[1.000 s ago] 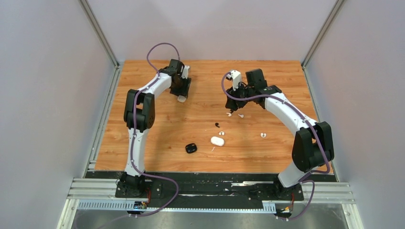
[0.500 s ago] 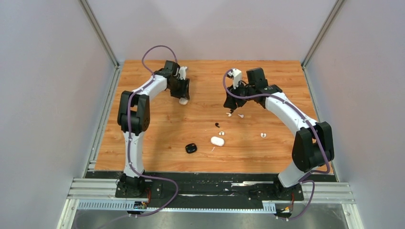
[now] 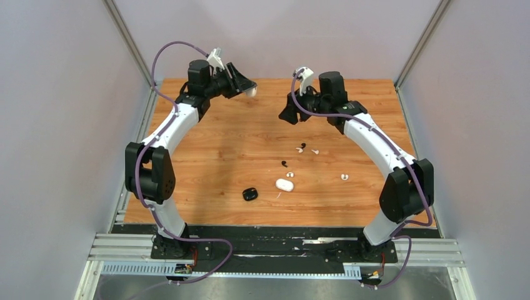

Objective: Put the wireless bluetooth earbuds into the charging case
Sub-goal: Pick up the charging case at the center of the board.

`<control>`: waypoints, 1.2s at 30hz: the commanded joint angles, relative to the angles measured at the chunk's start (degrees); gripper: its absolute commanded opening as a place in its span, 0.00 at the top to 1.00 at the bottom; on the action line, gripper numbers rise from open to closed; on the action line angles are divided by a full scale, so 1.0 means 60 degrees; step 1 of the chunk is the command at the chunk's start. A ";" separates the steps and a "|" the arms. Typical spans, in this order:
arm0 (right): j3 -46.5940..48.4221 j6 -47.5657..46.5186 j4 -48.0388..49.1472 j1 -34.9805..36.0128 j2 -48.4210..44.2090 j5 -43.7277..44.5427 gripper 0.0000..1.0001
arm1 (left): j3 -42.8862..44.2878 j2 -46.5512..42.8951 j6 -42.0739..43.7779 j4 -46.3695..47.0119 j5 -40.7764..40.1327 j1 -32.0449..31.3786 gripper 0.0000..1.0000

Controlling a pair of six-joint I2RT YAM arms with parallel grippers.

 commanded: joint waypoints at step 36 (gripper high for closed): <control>0.4553 0.3801 0.1811 0.1322 0.3855 0.1398 0.49 | -0.0248 -0.0077 -0.3114 -0.0176 -0.0555 0.0239 1.00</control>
